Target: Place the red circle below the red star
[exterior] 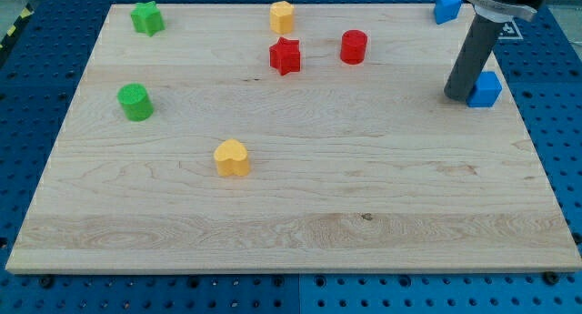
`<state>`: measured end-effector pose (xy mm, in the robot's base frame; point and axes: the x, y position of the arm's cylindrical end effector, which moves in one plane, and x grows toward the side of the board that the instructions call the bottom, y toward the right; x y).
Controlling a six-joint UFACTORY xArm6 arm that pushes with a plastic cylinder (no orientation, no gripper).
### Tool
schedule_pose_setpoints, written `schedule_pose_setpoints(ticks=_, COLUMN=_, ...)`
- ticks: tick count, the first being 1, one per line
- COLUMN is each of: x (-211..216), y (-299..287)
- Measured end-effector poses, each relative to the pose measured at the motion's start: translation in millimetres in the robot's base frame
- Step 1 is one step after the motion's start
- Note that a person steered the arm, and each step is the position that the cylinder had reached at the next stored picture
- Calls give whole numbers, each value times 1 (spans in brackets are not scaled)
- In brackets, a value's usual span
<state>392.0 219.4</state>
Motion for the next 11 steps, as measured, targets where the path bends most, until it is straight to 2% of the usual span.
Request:
schedule_pose_setpoints(ticks=1, x=-4, y=-1)
schedule_pose_setpoints(ticks=4, x=-128, y=-64)
schedule_pose_setpoints(ticks=5, x=-126, y=-114)
schedule_pose_setpoints(ticks=7, x=-116, y=-116)
schedule_pose_setpoints(ticks=8, x=-96, y=-140)
schedule_pose_setpoints(ticks=11, x=2, y=-147)
